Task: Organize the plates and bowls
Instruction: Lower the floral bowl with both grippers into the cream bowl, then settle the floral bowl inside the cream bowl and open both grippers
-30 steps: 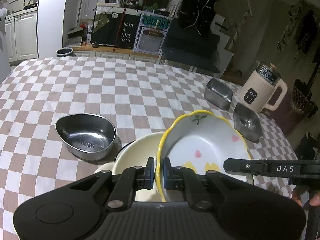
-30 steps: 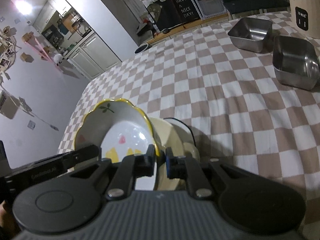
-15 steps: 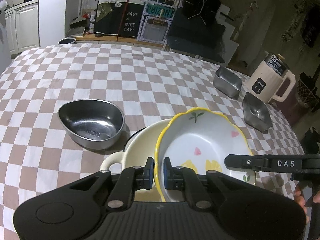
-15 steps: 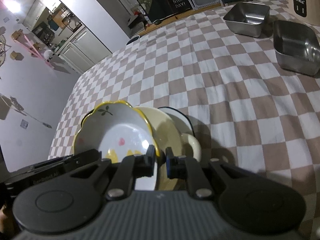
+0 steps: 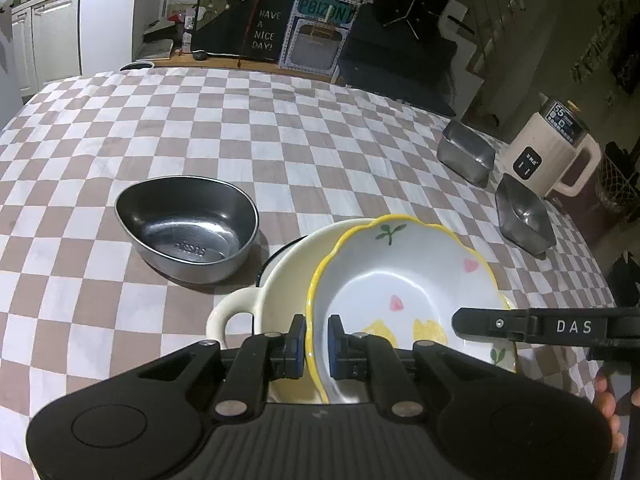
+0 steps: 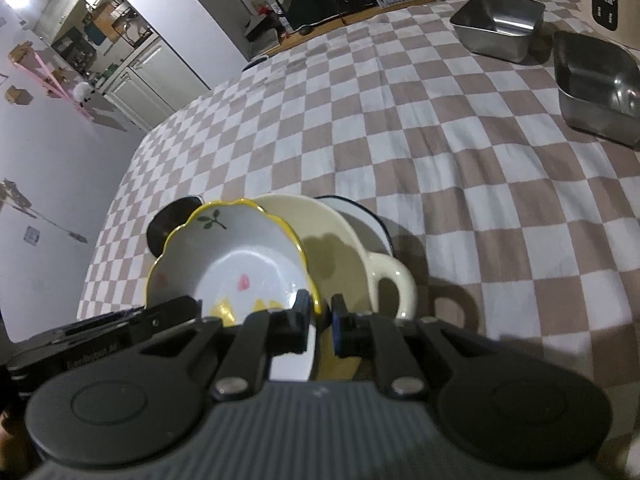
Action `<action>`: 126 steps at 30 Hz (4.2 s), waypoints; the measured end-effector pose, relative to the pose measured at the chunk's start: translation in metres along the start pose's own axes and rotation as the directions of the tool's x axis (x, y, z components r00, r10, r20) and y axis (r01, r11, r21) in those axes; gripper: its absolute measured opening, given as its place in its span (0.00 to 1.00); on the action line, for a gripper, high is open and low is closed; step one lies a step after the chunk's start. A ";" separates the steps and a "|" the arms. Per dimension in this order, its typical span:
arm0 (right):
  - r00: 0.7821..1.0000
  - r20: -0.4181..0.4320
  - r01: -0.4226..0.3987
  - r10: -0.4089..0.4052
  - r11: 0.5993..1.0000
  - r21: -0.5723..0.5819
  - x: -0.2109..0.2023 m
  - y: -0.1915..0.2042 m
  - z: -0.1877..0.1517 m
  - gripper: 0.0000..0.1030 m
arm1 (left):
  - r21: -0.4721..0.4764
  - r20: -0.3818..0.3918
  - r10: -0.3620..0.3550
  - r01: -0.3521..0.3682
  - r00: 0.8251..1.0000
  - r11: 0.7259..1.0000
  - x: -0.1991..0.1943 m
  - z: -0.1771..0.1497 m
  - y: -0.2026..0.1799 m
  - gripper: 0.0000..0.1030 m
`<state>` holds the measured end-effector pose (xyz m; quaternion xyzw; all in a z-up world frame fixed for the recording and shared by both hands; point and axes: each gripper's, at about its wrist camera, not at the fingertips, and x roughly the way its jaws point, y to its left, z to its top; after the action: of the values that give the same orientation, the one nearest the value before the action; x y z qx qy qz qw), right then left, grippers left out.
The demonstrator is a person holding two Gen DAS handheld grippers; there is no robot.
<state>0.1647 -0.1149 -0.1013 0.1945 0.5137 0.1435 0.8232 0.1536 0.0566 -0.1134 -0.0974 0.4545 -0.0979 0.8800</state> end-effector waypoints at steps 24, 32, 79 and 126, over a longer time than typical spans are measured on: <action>0.999 -0.030 0.039 -0.039 0.999 0.009 0.011 0.006 0.004 0.14 | 0.002 -0.046 0.021 -0.021 0.999 1.000 0.011 0.003 0.001 0.15; 0.998 -0.034 0.054 -0.054 0.999 0.006 0.013 0.009 0.004 0.17 | -0.001 -0.053 0.020 -0.020 0.998 1.000 0.013 0.004 0.001 0.15; 0.995 -0.056 0.086 -0.085 0.996 0.023 0.003 0.005 0.008 0.21 | 0.002 -0.057 0.027 -0.027 0.998 1.000 0.008 0.007 0.003 0.05; 1.000 0.003 0.015 -0.015 0.999 -0.037 -0.030 0.014 0.007 0.46 | 0.020 -0.035 0.030 -0.029 0.999 0.999 -0.022 0.007 -0.005 0.31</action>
<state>0.1577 -0.1169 -0.0686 0.1757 0.5113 0.1464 0.8284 0.1460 0.0583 -0.0911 -0.0803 0.4702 -0.0909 0.8742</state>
